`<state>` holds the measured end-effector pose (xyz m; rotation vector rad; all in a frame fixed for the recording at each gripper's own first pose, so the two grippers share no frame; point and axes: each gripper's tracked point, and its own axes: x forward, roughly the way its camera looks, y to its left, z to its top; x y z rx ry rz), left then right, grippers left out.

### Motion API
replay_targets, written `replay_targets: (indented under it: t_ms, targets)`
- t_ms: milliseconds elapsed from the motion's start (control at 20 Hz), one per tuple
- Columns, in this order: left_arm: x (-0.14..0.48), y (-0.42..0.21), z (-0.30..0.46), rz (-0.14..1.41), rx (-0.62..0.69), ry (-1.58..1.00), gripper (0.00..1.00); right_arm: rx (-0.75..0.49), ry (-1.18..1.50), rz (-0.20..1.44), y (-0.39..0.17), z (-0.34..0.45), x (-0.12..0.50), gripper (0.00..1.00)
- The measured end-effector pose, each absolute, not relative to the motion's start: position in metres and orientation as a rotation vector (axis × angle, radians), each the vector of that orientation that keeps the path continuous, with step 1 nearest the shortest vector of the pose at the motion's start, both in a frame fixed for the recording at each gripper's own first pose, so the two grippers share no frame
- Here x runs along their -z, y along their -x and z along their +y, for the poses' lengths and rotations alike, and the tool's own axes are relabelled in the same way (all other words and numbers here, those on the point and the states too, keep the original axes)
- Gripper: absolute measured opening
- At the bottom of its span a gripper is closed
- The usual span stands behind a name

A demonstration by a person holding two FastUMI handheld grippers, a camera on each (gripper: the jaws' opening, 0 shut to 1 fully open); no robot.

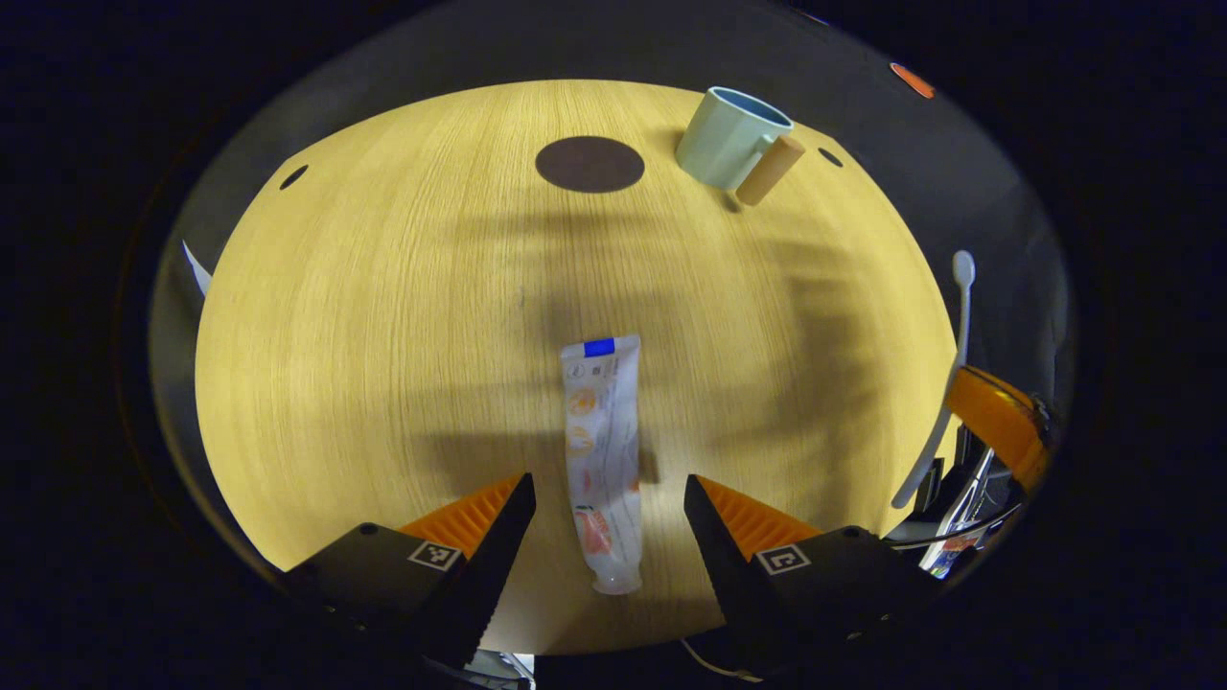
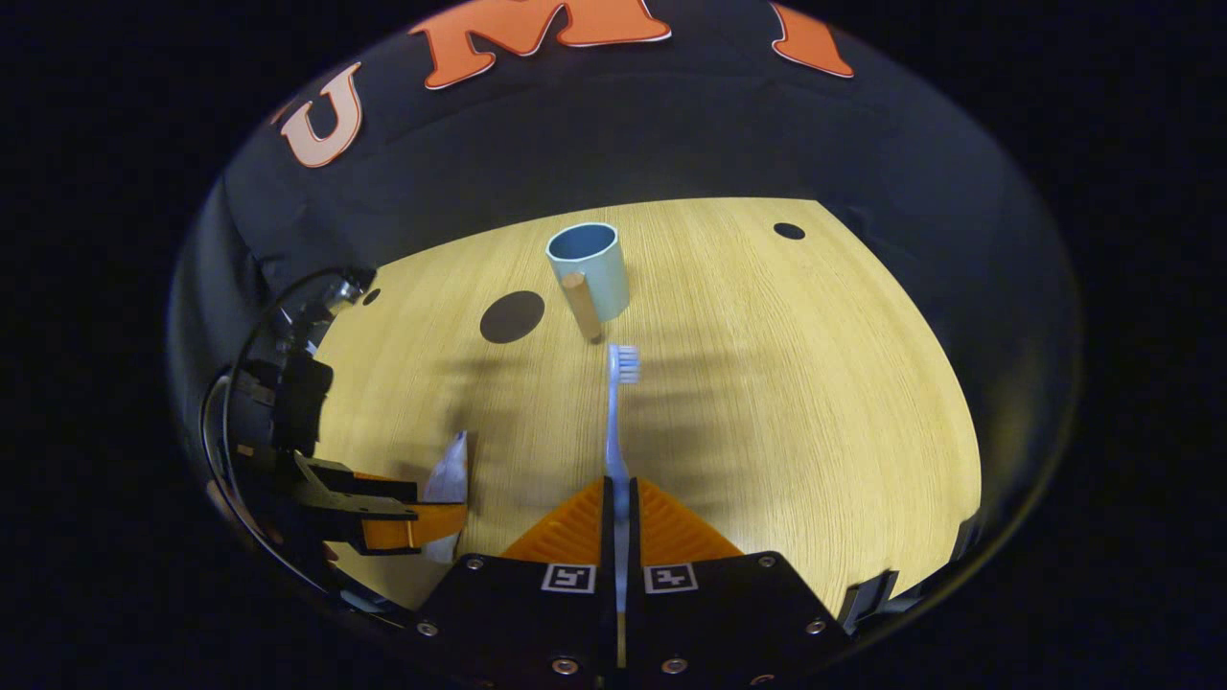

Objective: Put the toothbrush and toothpaste on the desktop into the cup, then pick up the cup and place it on the coaster on the desktop.

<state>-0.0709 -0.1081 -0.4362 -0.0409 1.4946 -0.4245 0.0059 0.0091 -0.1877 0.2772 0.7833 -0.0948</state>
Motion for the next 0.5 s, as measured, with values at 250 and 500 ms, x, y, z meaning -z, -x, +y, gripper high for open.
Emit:
replay_targets:
  t_ms: [250, 500]
  targets:
    - [0.448, 0.059, -0.131, 1.544, 0.417, 0.056, 0.69, 0.078, -0.273, 0.775, -0.014, 0.005, 0.186, 0.04]
    - [0.455, 0.056, -0.143, 1.577, 0.441, 0.124, 0.34, 0.059, -0.266, 0.787, -0.023, 0.004, 0.193, 0.04]
